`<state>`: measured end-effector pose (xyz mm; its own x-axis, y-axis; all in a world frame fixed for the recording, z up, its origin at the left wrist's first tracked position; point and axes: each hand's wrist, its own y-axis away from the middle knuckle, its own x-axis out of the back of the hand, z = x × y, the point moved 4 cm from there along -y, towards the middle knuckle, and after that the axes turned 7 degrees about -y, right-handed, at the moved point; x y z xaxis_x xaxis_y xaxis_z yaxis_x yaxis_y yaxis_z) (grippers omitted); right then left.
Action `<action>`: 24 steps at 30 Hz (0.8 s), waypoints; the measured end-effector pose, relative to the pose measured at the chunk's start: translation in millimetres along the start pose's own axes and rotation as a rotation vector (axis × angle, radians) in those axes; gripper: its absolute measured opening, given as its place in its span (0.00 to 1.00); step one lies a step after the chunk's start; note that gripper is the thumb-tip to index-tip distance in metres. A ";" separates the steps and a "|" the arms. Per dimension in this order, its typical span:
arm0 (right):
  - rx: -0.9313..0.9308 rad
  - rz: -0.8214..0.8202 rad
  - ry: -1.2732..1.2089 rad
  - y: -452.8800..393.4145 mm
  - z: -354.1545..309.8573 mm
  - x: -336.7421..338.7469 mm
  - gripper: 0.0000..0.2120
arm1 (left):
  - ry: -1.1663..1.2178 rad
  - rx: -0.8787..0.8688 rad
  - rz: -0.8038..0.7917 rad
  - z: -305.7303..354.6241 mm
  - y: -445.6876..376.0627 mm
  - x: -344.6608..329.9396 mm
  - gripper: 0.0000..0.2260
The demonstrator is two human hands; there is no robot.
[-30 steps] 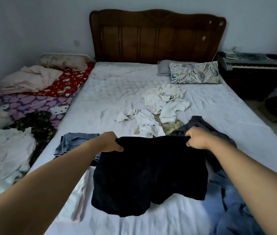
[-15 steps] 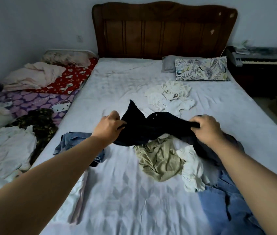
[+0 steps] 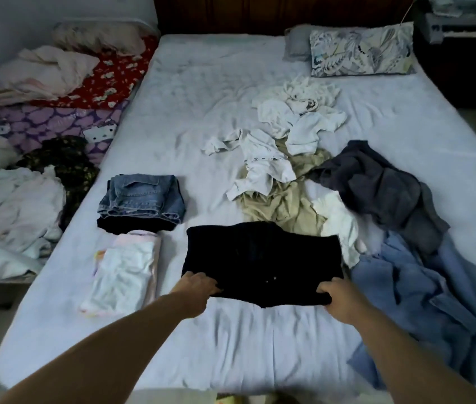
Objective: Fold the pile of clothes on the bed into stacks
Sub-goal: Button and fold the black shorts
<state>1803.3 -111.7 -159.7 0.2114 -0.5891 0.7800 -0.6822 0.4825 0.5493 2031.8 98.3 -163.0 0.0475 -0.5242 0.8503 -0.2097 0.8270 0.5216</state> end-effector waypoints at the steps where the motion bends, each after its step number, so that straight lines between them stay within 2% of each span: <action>1: -0.018 -0.022 -0.009 5.3 1.4 -9.3 0.14 | 0.040 -0.004 -0.003 3.2 4.3 -6.7 0.23; 7: -0.118 -0.253 -0.077 21.3 -1.5 -44.4 0.18 | 0.441 -0.049 -0.185 13.0 20.1 -34.0 0.16; 16: -0.160 -0.222 -0.115 -4.8 -4.7 -86.0 0.14 | 0.610 0.104 -0.156 38.3 -12.9 -70.5 0.14; 19: -0.149 -0.171 -0.166 -28.9 -1.1 -102.5 0.15 | 0.642 0.153 -0.115 50.0 -36.2 -85.8 0.15; 24: -0.181 0.104 -0.387 -68.8 2.4 -122.9 0.26 | 0.778 0.321 0.135 78.4 -74.2 -99.1 0.22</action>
<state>1822.5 -74.1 -294.0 -0.1529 -0.7143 0.6829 -0.5451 0.6374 0.5447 1966.1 72.9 -291.4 0.6347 -0.0392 0.7717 -0.5230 0.7134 0.4664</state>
